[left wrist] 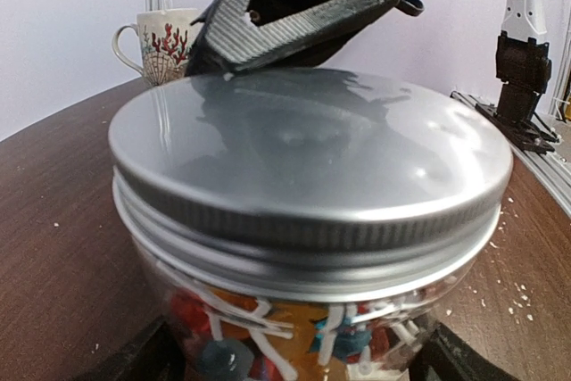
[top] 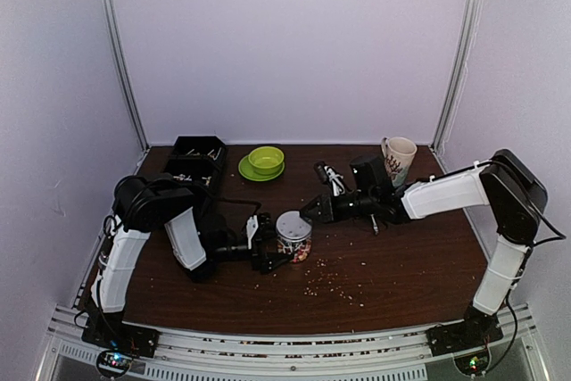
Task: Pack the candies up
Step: Screw the box lid onto the packing bottle.
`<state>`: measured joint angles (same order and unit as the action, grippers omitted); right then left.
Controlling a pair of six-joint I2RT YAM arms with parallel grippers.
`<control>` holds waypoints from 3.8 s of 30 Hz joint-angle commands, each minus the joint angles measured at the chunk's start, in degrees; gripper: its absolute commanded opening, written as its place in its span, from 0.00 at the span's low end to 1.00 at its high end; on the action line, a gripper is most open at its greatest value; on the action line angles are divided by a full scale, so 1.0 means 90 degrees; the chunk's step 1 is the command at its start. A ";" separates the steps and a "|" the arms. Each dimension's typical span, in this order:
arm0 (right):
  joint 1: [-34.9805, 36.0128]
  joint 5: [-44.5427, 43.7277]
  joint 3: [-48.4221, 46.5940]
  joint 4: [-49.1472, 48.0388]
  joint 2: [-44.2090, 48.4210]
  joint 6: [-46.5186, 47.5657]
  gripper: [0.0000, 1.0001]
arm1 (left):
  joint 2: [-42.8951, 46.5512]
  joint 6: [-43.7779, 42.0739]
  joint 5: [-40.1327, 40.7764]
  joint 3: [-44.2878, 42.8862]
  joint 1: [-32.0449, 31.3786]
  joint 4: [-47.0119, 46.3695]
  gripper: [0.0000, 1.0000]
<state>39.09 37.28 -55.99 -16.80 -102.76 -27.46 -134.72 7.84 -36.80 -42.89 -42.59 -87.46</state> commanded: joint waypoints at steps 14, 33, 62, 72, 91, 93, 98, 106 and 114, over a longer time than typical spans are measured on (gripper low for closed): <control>0.0070 0.0164 0.1237 -0.0204 0.0879 -0.0211 0.14 | -0.0287 0.0274 0.0364 -0.0019 0.0015 -0.0075 0.84; -0.0075 0.0043 -0.0869 0.0962 0.0264 0.0342 0.41 | -0.0331 0.0232 0.0150 -0.0048 0.0015 -0.0077 0.84; -0.0115 0.1473 -0.2851 0.3558 -0.1311 0.2327 0.27 | -0.0374 0.0232 -0.0033 -0.0117 0.0015 -0.0078 0.83; -0.0171 0.1293 -0.2379 0.3858 -0.1004 0.2492 0.20 | -0.0379 0.0261 0.0146 -0.0108 0.0015 -0.0076 0.81; 0.0022 0.0489 -0.0595 0.3692 0.0349 0.2125 0.08 | -0.0394 0.0357 0.0451 -0.0097 0.0044 -0.0072 0.76; 0.0080 0.0383 -0.0400 0.3684 0.0539 0.2073 0.08 | -0.0408 0.0375 0.0438 -0.0107 0.0049 -0.0074 0.75; 0.0191 0.0159 -0.0084 0.3684 0.0933 0.1981 0.08 | -0.0413 0.0392 0.0402 -0.0136 0.0063 -0.0072 0.75; 0.0194 -0.0207 -0.0304 0.3775 0.1421 0.2078 0.21 | -0.0431 0.0380 0.0227 -0.0163 0.0061 -0.0077 0.74; -0.0074 -0.0314 -0.1808 0.4144 0.0711 0.2258 0.39 | -0.0451 0.0366 0.0051 -0.0185 0.0063 -0.0072 0.74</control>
<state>40.01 36.27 -65.52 19.03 -92.44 -8.47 -136.11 8.93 -35.29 -44.40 -42.59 -88.82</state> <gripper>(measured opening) 0.373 0.756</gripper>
